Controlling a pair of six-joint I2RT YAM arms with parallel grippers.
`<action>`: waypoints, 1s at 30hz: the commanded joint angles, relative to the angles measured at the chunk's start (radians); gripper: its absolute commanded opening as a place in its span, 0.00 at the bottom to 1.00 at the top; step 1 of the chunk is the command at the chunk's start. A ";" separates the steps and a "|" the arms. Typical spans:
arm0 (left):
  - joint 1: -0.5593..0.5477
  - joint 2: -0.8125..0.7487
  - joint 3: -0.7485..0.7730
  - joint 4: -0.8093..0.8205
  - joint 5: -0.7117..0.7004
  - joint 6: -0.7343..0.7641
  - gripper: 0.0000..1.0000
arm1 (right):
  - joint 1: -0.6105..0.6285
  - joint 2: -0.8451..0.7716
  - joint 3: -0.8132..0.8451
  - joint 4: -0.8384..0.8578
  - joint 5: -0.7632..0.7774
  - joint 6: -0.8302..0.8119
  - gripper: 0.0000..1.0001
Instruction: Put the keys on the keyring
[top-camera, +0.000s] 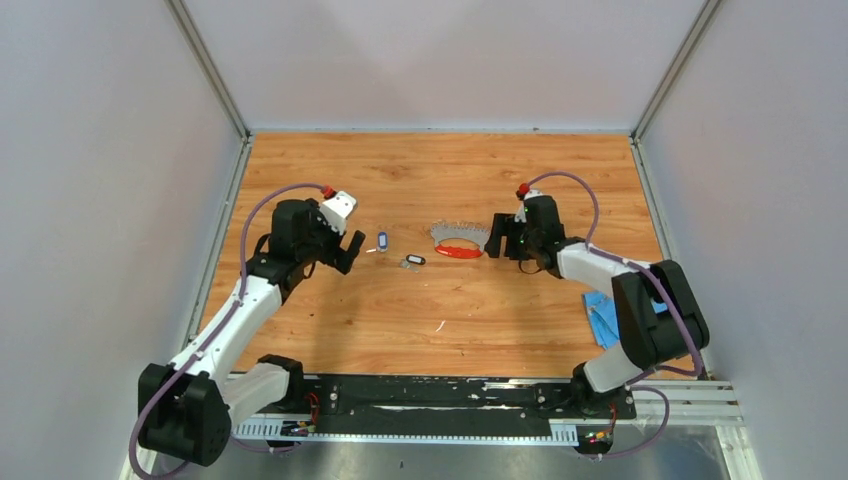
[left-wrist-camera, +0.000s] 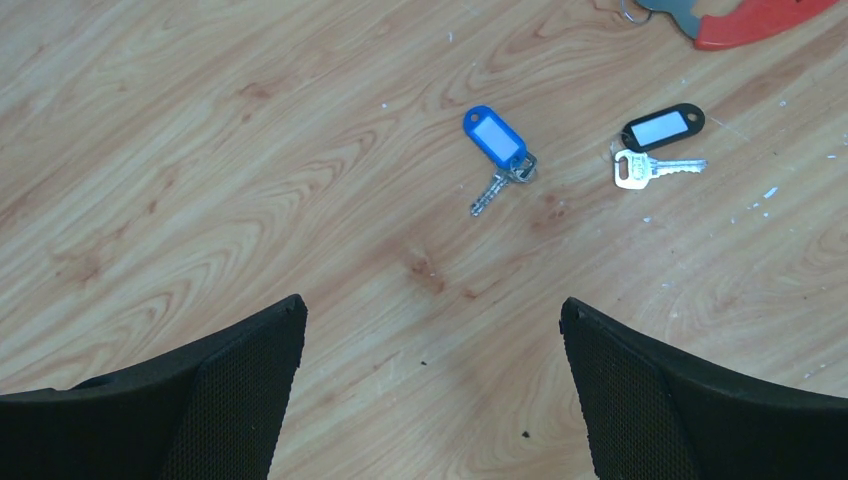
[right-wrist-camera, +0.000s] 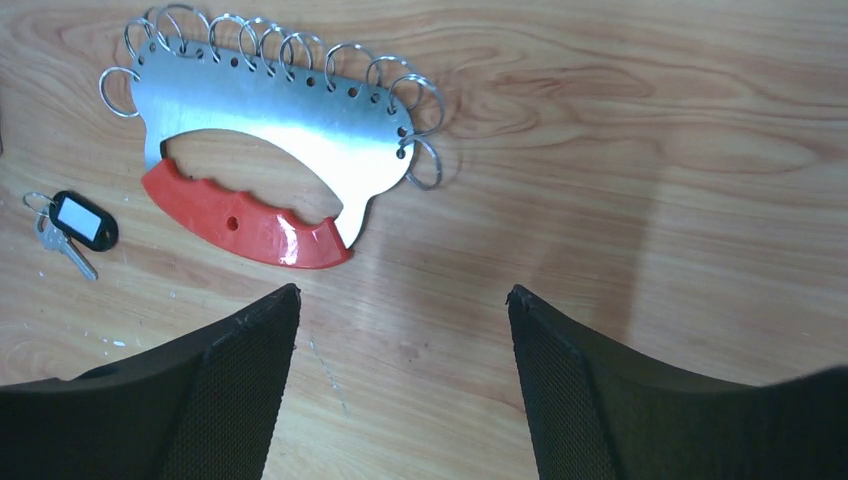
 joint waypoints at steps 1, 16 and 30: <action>-0.011 0.070 0.080 -0.153 0.021 -0.023 1.00 | 0.031 0.066 0.053 0.015 -0.036 -0.015 0.78; -0.029 0.127 0.199 -0.216 0.076 -0.026 0.87 | 0.016 0.248 0.185 -0.003 -0.027 -0.079 0.65; -0.056 0.135 0.208 -0.238 0.085 -0.017 0.77 | 0.010 0.273 0.196 0.010 -0.040 -0.111 0.36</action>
